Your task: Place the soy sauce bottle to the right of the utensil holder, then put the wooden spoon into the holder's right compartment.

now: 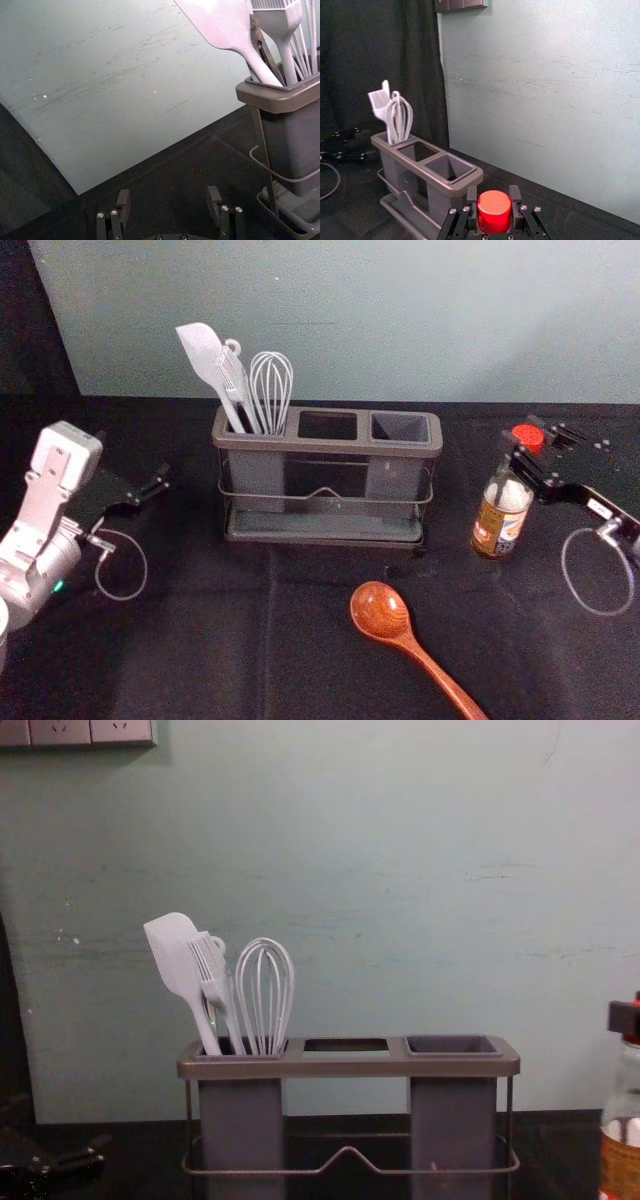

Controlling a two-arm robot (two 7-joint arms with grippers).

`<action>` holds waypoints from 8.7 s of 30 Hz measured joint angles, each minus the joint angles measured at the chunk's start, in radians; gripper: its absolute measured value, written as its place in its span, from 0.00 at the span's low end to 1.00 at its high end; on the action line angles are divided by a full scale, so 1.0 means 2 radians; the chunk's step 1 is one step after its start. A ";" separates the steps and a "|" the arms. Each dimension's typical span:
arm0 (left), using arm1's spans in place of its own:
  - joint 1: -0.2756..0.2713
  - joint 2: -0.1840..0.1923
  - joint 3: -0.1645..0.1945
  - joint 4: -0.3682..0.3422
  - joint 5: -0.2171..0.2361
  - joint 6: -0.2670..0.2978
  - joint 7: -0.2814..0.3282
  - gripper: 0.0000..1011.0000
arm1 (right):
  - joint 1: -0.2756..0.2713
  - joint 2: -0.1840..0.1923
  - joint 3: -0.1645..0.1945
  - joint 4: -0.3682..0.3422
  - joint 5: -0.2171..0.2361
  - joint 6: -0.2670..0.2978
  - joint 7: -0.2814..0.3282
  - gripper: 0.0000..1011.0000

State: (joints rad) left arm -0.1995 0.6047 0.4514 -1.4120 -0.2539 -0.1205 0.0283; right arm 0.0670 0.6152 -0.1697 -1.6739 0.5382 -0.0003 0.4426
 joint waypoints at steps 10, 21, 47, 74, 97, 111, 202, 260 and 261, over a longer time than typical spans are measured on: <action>0.000 0.000 0.000 0.000 0.000 0.000 0.000 0.99 | 0.051 -0.040 -0.025 0.051 -0.016 0.012 -0.017 0.38; 0.000 0.000 0.000 0.000 0.000 0.000 0.000 0.99 | 0.086 -0.075 -0.038 0.089 -0.028 0.018 -0.033 0.38; 0.000 0.000 0.000 0.000 0.000 0.000 0.000 0.99 | 0.096 -0.102 -0.038 0.108 -0.036 0.012 -0.035 0.59; 0.000 0.000 0.000 0.000 0.000 0.000 0.000 0.99 | -0.018 -0.043 0.007 -0.035 -0.022 0.013 -0.037 0.99; 0.000 0.000 0.000 0.000 0.000 0.000 0.000 0.99 | -0.089 -0.025 -0.035 -0.059 -0.048 0.005 -0.010 0.99; 0.000 0.000 0.000 0.000 0.000 0.000 0.000 0.99 | -0.068 -0.045 -0.085 -0.016 -0.065 0.007 0.004 0.99; 0.000 0.000 0.000 0.000 0.000 0.000 0.000 0.99 | 0.055 -0.110 -0.163 -0.038 -0.221 0.389 -0.029 0.99; 0.000 0.000 0.000 0.000 0.000 0.000 0.000 0.99 | -0.064 -0.090 -0.056 -0.150 -0.195 0.185 -0.003 0.83; 0.000 0.000 0.000 0.000 0.000 0.000 0.000 0.99 | -0.068 -0.090 -0.053 -0.150 -0.191 0.171 -0.003 0.83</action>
State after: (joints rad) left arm -0.1995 0.6047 0.4514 -1.4120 -0.2539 -0.1205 0.0283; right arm -0.0690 0.4350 -0.2757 -1.9743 0.1560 0.3424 0.4369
